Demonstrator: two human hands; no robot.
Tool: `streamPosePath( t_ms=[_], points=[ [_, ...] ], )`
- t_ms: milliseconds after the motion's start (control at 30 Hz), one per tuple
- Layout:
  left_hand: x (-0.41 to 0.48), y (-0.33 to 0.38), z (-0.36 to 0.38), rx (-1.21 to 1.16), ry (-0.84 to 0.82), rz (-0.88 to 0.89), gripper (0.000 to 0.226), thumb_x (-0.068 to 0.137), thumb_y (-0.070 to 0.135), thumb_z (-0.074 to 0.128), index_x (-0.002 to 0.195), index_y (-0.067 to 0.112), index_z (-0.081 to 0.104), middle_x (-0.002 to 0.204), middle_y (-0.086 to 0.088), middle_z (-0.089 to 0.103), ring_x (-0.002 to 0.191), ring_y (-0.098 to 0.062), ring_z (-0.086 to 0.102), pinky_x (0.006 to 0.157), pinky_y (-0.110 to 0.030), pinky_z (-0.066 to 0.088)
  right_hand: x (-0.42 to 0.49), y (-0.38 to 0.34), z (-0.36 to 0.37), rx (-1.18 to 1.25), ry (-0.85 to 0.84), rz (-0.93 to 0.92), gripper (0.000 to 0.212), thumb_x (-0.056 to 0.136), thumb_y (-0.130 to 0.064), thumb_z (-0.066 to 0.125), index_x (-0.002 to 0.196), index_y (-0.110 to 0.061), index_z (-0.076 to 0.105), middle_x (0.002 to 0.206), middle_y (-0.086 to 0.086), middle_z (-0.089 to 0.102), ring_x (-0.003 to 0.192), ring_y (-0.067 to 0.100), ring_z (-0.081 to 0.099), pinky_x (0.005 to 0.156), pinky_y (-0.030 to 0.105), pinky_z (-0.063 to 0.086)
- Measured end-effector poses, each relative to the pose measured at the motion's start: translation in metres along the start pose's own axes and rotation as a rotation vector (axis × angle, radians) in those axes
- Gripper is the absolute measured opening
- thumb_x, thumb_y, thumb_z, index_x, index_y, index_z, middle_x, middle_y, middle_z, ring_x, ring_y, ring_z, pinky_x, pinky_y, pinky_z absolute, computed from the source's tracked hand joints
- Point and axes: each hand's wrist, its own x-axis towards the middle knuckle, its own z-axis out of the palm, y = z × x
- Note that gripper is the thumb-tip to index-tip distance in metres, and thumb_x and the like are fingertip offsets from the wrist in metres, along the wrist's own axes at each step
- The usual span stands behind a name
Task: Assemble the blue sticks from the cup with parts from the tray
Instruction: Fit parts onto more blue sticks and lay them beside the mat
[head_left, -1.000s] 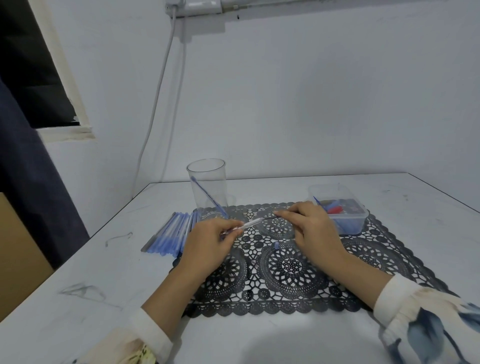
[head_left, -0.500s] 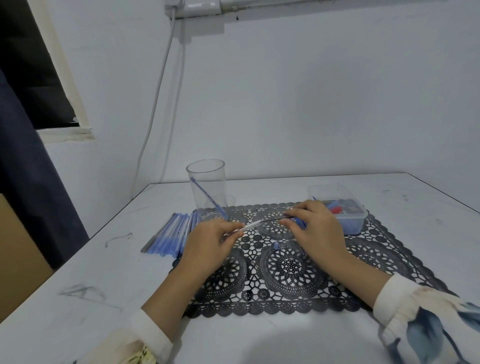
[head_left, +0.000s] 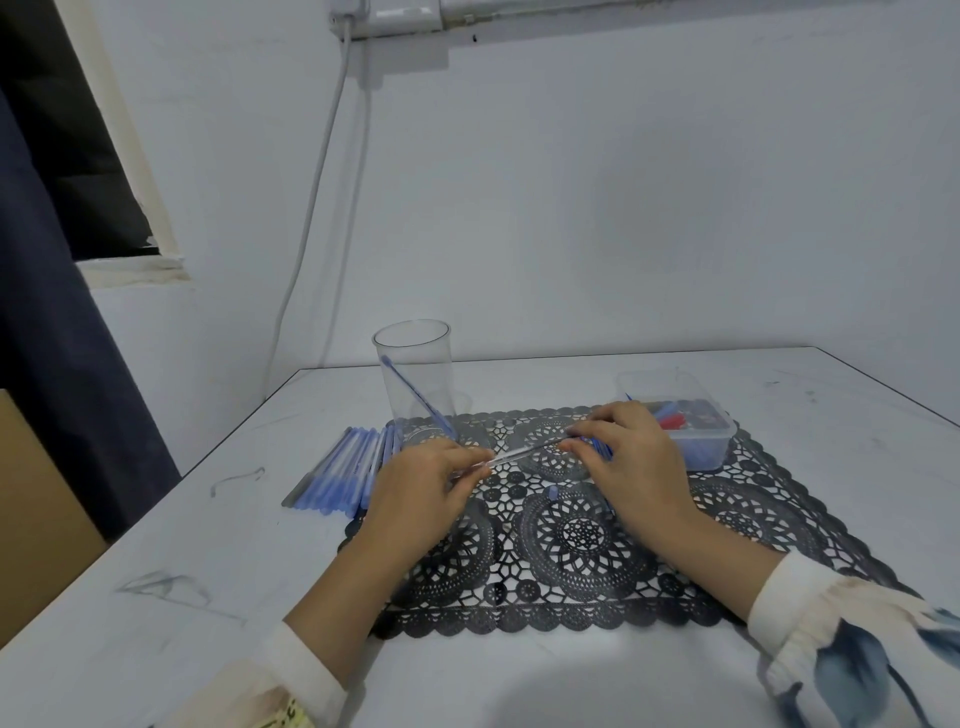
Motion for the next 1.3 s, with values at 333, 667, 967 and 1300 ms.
streamPosePath(
  t_ms=[333, 667, 967, 1300],
  points=[
    [-0.002, 0.007, 0.003, 0.016, 0.022, 0.116, 0.023, 0.085, 0.032, 0.064, 0.107, 0.027, 0.070, 0.090, 0.010, 0.070, 0.075, -0.006, 0.062, 0.072, -0.026, 0.053, -0.003, -0.005, 0.002, -0.014, -0.006, -0.125, 0.011, 0.070, -0.015, 0.081, 0.079, -0.013, 0.075, 0.077, 0.000, 0.063, 0.075, 0.016, 0.059, 0.063, 0.031, 0.052],
    [-0.002, 0.008, 0.006, 0.025, 0.000, 0.139, 0.024, 0.086, 0.032, 0.063, 0.108, 0.026, 0.069, 0.087, 0.011, 0.069, 0.073, -0.007, 0.061, 0.070, -0.032, 0.054, -0.007, -0.011, 0.006, 0.081, -0.103, -0.155, 0.025, 0.070, 0.006, 0.075, 0.089, -0.010, 0.074, 0.082, 0.002, 0.063, 0.076, 0.010, 0.057, 0.075, 0.008, 0.039],
    [-0.004, 0.010, 0.007, -0.043, -0.006, 0.109, 0.024, 0.086, 0.029, 0.063, 0.109, 0.024, 0.069, 0.090, 0.012, 0.068, 0.075, -0.001, 0.057, 0.077, -0.021, 0.051, -0.009, -0.023, 0.003, 0.266, -0.121, -0.084, 0.038, 0.072, 0.014, 0.063, 0.095, -0.014, 0.071, 0.087, -0.004, 0.060, 0.076, 0.004, 0.058, 0.072, 0.017, 0.051],
    [-0.002, 0.006, 0.009, -0.132, -0.019, 0.049, 0.023, 0.082, 0.022, 0.068, 0.106, 0.021, 0.070, 0.088, 0.010, 0.068, 0.078, -0.001, 0.060, 0.078, -0.017, 0.050, -0.003, -0.021, 0.003, 0.548, -0.221, 0.323, 0.031, 0.071, 0.007, 0.068, 0.064, -0.023, 0.066, 0.081, -0.004, 0.067, 0.083, 0.009, 0.063, 0.078, 0.024, 0.050]
  ],
)
